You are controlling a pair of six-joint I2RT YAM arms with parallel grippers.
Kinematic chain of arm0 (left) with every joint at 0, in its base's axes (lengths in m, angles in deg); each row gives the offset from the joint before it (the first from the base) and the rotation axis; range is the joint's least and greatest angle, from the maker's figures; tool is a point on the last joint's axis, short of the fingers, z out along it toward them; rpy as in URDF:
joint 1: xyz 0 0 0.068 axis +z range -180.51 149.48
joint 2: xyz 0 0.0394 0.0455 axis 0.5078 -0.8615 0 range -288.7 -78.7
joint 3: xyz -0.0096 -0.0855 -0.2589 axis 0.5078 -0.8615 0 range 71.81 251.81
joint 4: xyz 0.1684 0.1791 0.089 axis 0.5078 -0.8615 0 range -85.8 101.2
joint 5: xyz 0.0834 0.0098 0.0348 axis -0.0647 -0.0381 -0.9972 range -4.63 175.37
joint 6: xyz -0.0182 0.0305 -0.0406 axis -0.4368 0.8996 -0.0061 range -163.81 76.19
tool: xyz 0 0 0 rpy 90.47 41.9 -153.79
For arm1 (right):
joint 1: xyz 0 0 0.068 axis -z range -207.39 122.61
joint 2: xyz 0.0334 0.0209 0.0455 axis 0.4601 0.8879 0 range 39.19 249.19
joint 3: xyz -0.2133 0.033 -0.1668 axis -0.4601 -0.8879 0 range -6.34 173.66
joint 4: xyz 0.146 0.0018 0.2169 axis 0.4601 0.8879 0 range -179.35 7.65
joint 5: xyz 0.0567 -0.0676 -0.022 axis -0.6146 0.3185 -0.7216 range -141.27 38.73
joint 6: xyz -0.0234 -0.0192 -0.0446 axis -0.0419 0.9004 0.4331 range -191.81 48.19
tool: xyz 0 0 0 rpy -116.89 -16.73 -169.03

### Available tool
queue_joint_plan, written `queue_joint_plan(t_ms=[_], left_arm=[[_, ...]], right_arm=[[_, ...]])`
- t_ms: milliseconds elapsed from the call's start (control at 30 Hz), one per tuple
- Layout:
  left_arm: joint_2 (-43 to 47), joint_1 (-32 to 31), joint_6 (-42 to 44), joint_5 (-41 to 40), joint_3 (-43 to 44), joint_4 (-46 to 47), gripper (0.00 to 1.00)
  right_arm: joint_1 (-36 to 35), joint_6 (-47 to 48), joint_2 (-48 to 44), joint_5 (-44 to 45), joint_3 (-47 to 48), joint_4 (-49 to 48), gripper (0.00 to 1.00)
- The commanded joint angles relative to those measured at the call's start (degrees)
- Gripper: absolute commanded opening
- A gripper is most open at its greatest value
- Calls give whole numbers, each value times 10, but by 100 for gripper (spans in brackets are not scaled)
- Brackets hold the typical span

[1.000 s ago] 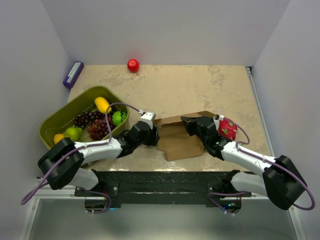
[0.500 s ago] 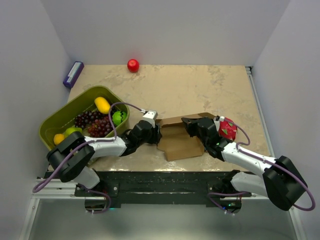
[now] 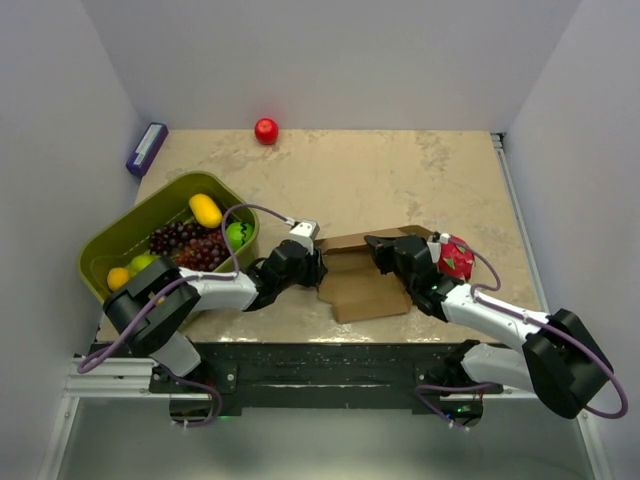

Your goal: Fold the paper box

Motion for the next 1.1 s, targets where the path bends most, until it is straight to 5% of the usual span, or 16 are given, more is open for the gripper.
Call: queue_joint_plan(t_ms=[0, 600, 767, 1067], left_arm=[[1, -14, -11, 1, 27, 51, 41], [-12, -67, 8, -13, 49, 66, 45], [105, -68, 50, -1, 18, 23, 61], [272, -61, 58, -1, 5, -139, 70]], right_arm=[[-4, 12, 3, 13, 1, -6, 0], [-4, -1, 4, 20, -16, -9, 0], [-4, 0, -11, 37, -16, 6, 0], [-4, 0, -17, 44, -22, 9, 0]])
